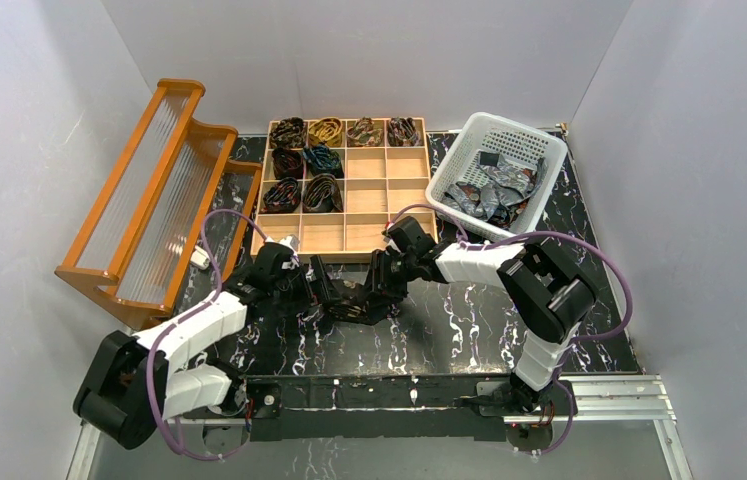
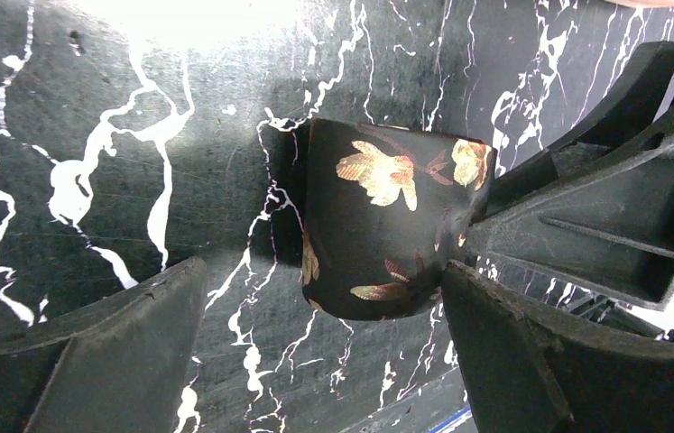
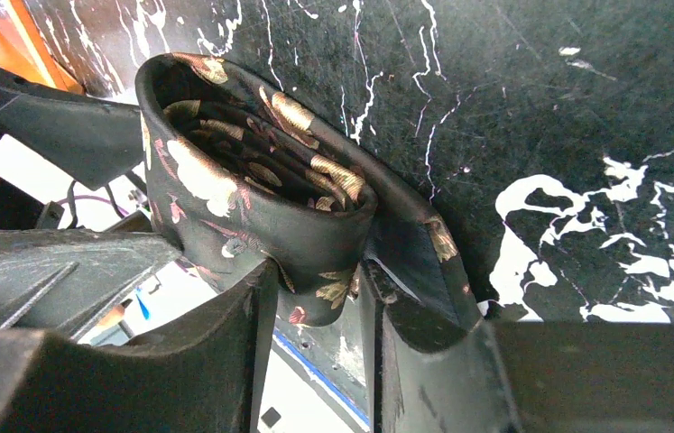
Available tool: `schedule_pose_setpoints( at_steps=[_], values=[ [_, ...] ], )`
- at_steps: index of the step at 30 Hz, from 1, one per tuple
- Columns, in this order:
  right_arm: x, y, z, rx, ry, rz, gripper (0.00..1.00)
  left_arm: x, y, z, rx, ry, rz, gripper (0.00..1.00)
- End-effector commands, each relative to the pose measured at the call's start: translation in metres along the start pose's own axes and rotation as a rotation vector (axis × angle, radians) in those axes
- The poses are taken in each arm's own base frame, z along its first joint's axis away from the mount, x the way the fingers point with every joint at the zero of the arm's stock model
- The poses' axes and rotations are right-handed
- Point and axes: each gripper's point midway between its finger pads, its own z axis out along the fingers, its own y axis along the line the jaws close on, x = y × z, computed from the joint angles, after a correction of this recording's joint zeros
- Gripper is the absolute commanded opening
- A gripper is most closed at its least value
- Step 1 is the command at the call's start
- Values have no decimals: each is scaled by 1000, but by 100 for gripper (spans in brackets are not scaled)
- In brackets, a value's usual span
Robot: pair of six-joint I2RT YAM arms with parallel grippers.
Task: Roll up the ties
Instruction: Roll the tie at the center of the board.
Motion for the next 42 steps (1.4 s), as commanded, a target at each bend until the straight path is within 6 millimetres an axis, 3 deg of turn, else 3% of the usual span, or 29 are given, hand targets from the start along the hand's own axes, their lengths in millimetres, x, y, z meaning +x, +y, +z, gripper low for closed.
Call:
schedule_pose_setpoints(
  at_steps=[1, 15, 30, 42],
  values=[
    [3, -19, 6, 58, 3, -7, 45, 5, -7, 5, 59, 32, 6, 98],
    [13, -43, 11, 116, 35, 10, 34, 16, -25, 18, 208, 70, -41, 94],
    [21, -60, 14, 146, 35, 38, 32, 24, -28, 26, 264, 89, -99, 86],
    [24, -63, 16, 147, 49, 47, 32, 25, -25, 32, 249, 93, -102, 63]
  ],
)
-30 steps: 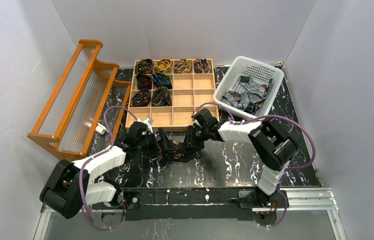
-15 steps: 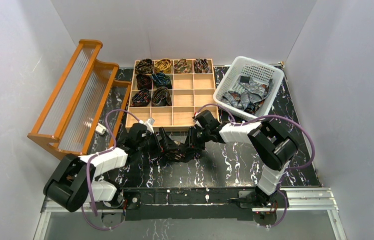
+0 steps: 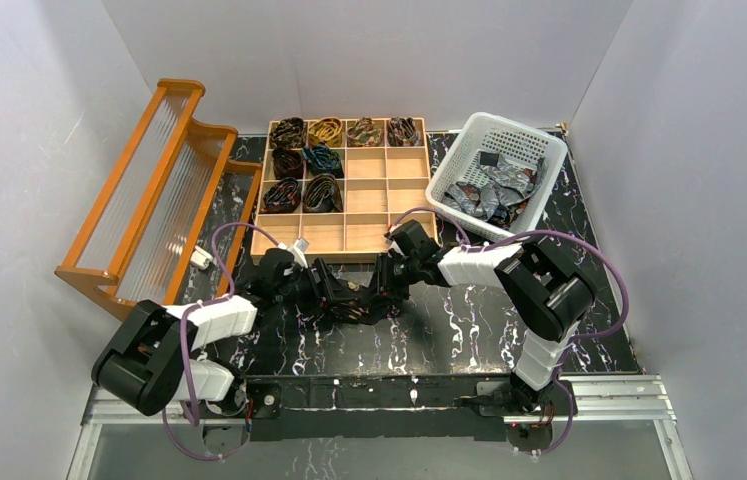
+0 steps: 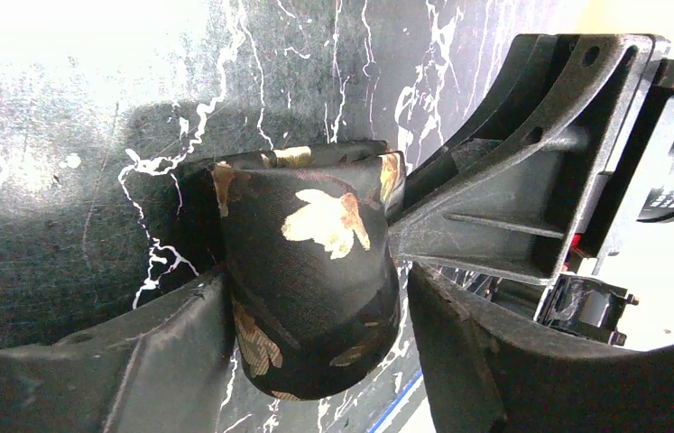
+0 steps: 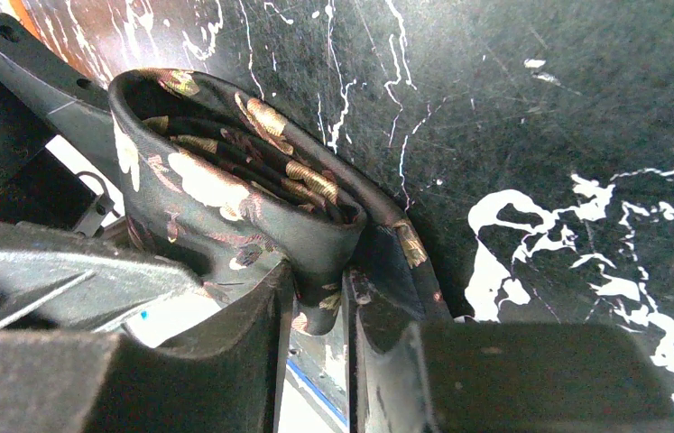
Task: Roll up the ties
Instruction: Roll the tie at the center of the board.
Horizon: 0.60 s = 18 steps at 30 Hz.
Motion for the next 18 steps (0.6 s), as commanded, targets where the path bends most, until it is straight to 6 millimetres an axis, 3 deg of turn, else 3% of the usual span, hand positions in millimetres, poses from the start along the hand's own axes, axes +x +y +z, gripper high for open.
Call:
schedule_pose_setpoints(
  at_steps=[1, 7, 11, 18],
  values=[
    [23, -51, 9, 161, 54, 56, 32, 9, 12, 0, -42, 29, -7, 61],
    [21, -35, 6, 108, 55, 35, 33, 3, 6, -7, -41, 9, 47, 46],
    [12, -13, -2, 52, 28, 17, 47, 2, 5, -13, -73, 14, 95, 37],
    [-4, 14, -21, 26, -31, -27, 56, -1, 12, -20, -151, 26, 135, 34]
  ],
)
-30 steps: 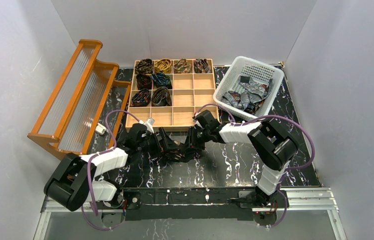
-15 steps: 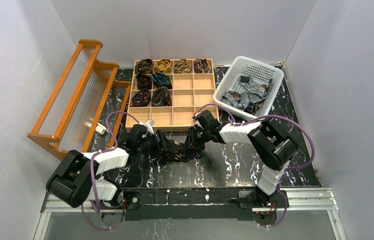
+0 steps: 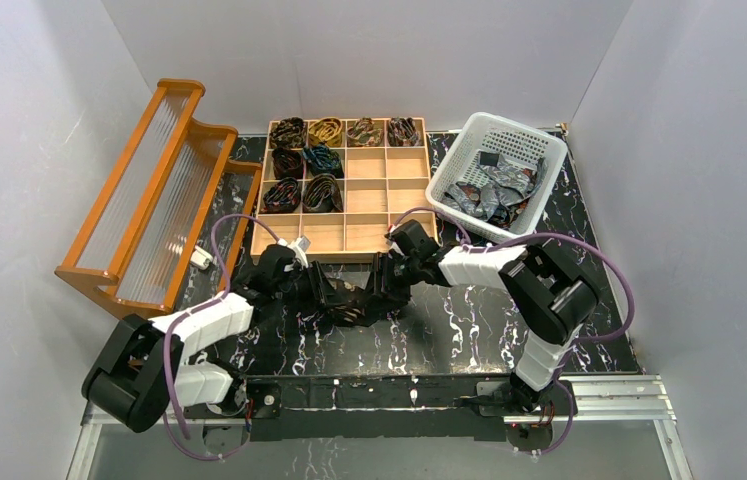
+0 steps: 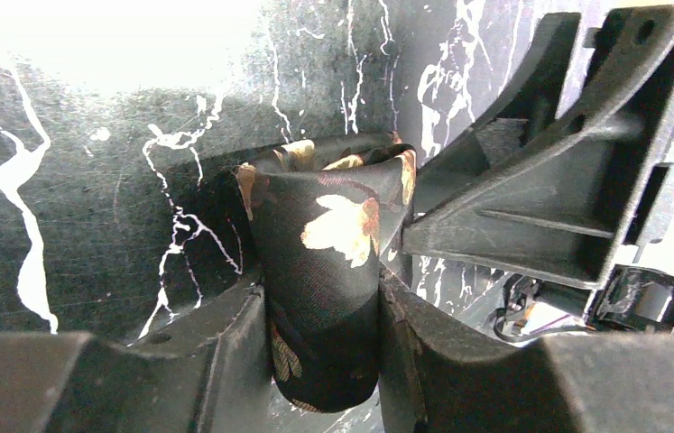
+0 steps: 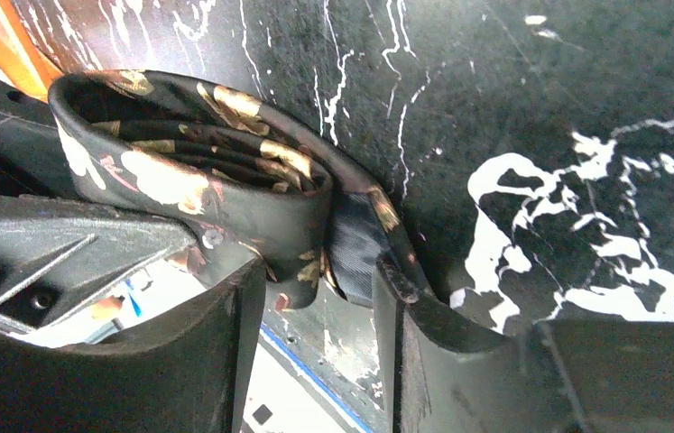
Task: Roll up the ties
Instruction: Roll the tie at the center of the board.
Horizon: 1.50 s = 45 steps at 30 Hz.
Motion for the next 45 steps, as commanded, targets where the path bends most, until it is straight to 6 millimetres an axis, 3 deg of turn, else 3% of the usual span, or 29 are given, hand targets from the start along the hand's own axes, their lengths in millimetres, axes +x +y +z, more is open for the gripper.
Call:
schedule_pose_setpoints(
  at_steps=[1, 5, 11, 27, 32, 38, 45],
  values=[
    [-9, 14, -19, 19, -56, -32, 56, 1, 11, -7, -88, 23, 50, 34],
    [-16, 16, -31, 37, -111, -44, 56, -2, 19, -13, -178, 36, 80, 33],
    [-20, 2, -35, 107, -150, -30, 56, -12, 23, -25, -314, 12, 177, 33],
    [-43, -27, -66, 248, -346, 55, 56, -31, 15, -54, -754, -121, 609, 33],
    [-47, -37, -75, 258, -379, 101, 56, -29, 7, -53, -833, -137, 717, 35],
    [-49, -47, -84, 258, -405, 128, 57, -14, -4, -42, -865, -128, 817, 43],
    [-51, -56, -89, 258, -414, 153, 61, 9, -25, -19, -806, -61, 880, 57]
  ],
)
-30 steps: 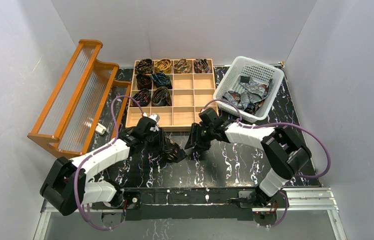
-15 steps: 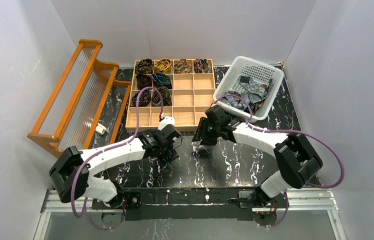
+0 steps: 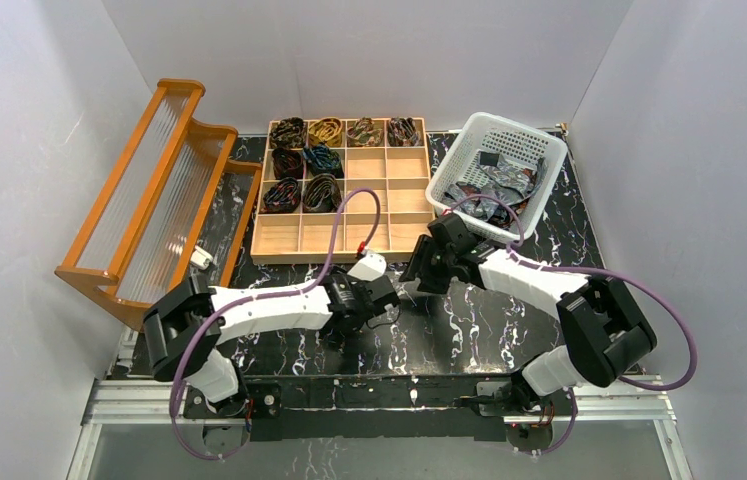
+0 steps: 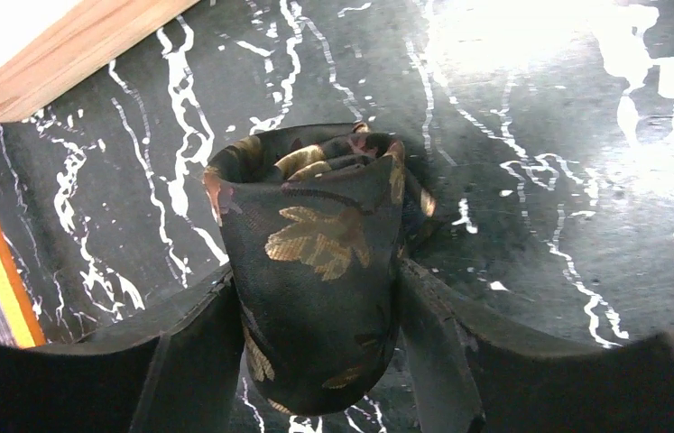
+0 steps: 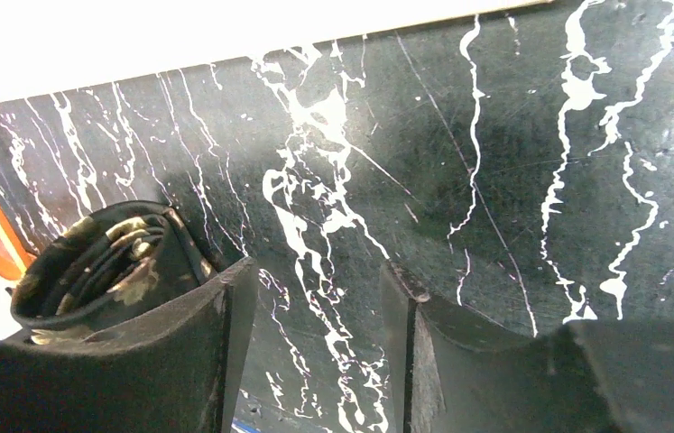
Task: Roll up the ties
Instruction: Roll the tie at the center of the board.
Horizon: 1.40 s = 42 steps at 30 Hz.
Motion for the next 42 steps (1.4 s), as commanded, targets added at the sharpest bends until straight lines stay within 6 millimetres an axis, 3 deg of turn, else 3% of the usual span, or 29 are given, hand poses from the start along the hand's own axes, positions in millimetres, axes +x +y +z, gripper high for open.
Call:
schedule_pose_setpoints(
  at_steps=[1, 8, 15, 21, 28, 33, 36, 42],
  values=[
    [-8, -1, -6, -14, -33, 17, 61, -7, -17, -8, 29, 4, 32, 59],
    [-10, -6, -7, -12, -21, 18, 64, -12, -39, -14, 125, 3, 28, 68],
    [-8, -4, -6, -35, 7, 15, 66, -19, -38, -17, 109, -20, 51, 69],
    [-4, -2, -3, -46, 31, 13, 67, -20, -34, -16, 87, -28, 62, 49],
    [-3, 2, -5, -66, 44, 13, 67, -25, -17, -20, -32, -121, 91, 39],
    [-2, -1, -5, -56, 40, 17, 68, -10, -17, -13, -111, -137, 189, 32],
    [-4, -6, -6, -36, 23, 7, 68, 0, -26, -9, -121, -127, 250, 35],
    [-19, -19, -14, 24, -31, -4, 74, 10, -47, -12, -94, -125, 284, 56]
  ],
)
